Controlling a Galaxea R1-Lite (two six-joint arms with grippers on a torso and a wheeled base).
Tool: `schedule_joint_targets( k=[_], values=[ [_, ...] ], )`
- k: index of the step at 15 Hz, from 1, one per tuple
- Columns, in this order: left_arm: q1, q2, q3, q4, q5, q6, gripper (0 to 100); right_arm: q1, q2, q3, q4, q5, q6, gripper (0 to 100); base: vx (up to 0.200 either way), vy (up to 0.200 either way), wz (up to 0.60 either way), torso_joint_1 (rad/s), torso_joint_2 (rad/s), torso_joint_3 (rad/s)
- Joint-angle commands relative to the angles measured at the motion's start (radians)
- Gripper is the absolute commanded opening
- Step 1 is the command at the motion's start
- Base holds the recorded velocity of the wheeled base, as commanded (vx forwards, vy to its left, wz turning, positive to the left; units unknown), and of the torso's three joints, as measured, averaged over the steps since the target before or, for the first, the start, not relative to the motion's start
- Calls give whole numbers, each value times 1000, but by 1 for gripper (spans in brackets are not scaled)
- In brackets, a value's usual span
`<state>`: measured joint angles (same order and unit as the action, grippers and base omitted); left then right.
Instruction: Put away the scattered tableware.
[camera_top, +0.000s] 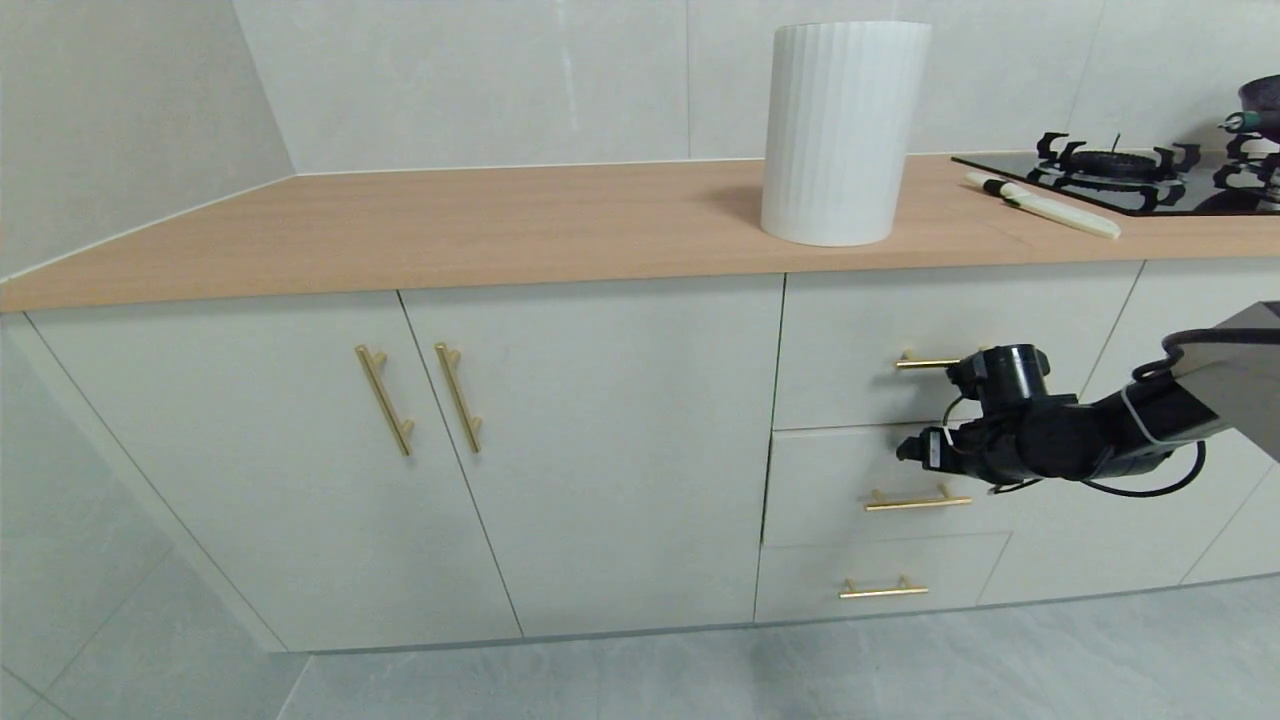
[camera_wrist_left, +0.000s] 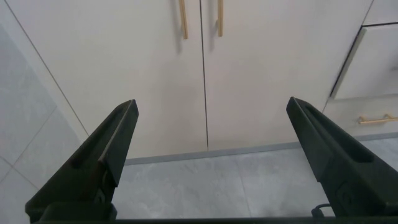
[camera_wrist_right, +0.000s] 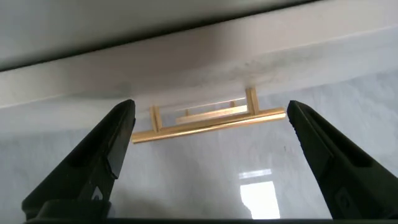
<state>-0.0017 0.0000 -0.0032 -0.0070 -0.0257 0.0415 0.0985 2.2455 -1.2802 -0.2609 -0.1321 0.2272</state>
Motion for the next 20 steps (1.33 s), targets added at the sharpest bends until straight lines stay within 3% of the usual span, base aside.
schedule_joint_targets(
  k=[1,4,8,10,13,14,15,16,18,20],
  values=[
    [0,0,0,-1,0,0,100,-2,16,1,-34,-21,1,100,0,0,0,0,0,0],
    [0,0,0,-1,0,0,100,0,29,10,-118,-50,6,100,0,0,0,0,0,0],
    [0,0,0,-1,0,0,100,0,8,22,-132,-50,30,100,0,0,0,0,0,0],
    [0,0,0,-1,0,0,100,1,-86,101,-133,-49,30,100,0,0,0,0,0,0],
    [0,0,0,-1,0,0,100,3,-402,335,-135,-50,29,100,0,0,0,0,0,0],
    [0,0,0,-1,0,0,100,3,-442,358,-135,-52,29,100,0,0,0,0,0,0],
    [0,0,0,-1,0,-2,100,7,-684,521,-135,-60,27,100,0,0,0,0,0,0],
    [0,0,0,-1,0,0,100,12,-735,555,-135,-64,24,100,0,0,0,0,0,0],
    [0,0,0,-1,0,0,100,47,-1092,746,-132,-121,-2,100,0,0,0,0,0,0],
    [0,0,0,-1,0,0,100,50,-1385,884,-123,-126,-124,100,0,0,0,0,0,0]
  ],
)
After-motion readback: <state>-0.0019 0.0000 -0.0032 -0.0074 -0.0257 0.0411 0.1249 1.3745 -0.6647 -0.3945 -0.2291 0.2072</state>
